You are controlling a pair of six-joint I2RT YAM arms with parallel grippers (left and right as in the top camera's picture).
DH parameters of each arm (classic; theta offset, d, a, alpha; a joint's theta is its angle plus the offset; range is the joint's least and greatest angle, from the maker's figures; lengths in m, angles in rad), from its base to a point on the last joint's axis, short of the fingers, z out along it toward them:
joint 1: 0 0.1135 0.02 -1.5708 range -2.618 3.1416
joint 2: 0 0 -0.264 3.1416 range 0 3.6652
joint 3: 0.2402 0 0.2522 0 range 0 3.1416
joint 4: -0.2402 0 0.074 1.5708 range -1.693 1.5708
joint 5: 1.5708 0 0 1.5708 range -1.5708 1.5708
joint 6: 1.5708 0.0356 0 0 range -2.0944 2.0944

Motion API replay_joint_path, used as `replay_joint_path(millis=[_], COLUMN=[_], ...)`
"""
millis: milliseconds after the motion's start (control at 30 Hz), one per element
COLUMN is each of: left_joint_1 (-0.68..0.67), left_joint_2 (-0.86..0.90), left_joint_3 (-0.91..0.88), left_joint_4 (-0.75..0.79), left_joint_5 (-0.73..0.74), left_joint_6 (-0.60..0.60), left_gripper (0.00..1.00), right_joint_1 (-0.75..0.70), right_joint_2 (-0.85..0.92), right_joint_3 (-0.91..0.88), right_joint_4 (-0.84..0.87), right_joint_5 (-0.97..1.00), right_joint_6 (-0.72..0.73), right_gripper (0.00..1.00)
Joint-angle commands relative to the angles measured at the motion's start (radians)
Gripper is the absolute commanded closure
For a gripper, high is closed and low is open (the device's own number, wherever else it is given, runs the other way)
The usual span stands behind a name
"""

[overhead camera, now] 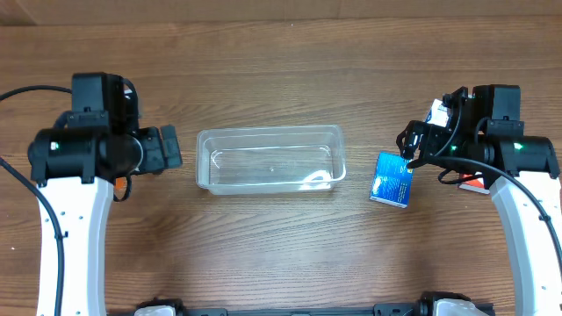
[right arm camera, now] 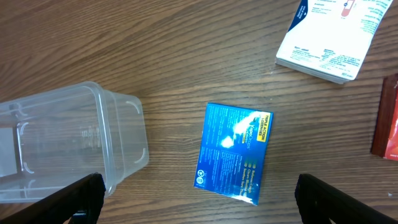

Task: Pack container
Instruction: 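Move the left gripper over the black-capped bottle and grasp it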

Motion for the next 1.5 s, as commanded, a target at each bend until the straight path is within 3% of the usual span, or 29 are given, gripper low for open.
replay_joint_path(millis=[0, 133, 367, 533, 767, 900, 1000, 1100, 1333, 1467], left_joint_1=[0.088, 0.169, 0.168, 0.165, 0.122, 0.113, 0.113, 0.113, 0.113, 0.071], left_joint_2=[0.054, 0.152, 0.37, 0.476, 0.529, 0.529, 0.529, 0.529, 0.528, 0.513], left_joint_3=[0.027, 0.027, 0.027, 0.027, 0.027, 0.027, 0.027, 0.027, 0.041, 0.195], left_joint_4=[0.013, 0.057, 0.161, 0.225, 0.256, 0.252, 0.24, 0.239, 0.196, 0.048], left_joint_5=[0.003, 0.022, 0.027, 0.03, 0.029, 0.023, 0.022, 0.022, 0.022, 0.023], left_joint_6=[-0.049, -0.027, 0.065, 0.066, 0.065, 0.065, 0.065, 0.065, 0.042, 0.011], left_gripper=[0.0, 0.0, 0.0, 0.04, 0.38, 0.52, 0.59, 0.59, 0.96, 0.96], right_joint_1=[0.003, 0.003, 0.003, 0.003, 0.003, 0.003, 0.003, 0.003, 0.003, 0.003], right_joint_2=[-0.006, 0.005, 0.016, 0.016, 0.016, 0.016, 0.016, 0.016, 0.016, 0.016], right_joint_3=[0.033, 0.033, 0.033, 0.033, 0.033, 0.033, 0.033, 0.033, 0.033, 0.033], right_joint_4=[0.004, 0.005, 0.005, 0.01, 0.011, 0.011, 0.011, 0.011, 0.011, 0.012], right_joint_5=[0.003, 0.002, 0.002, 0.002, 0.002, 0.002, 0.002, 0.002, 0.002, 0.002], right_joint_6=[-0.012, -0.011, -0.011, -0.011, -0.012, -0.011, -0.011, -0.011, -0.011, -0.011], right_gripper=[0.0, 0.0, 0.0, 0.0, 0.0, 0.0, 0.0, 0.0, 0.0, 0.0])
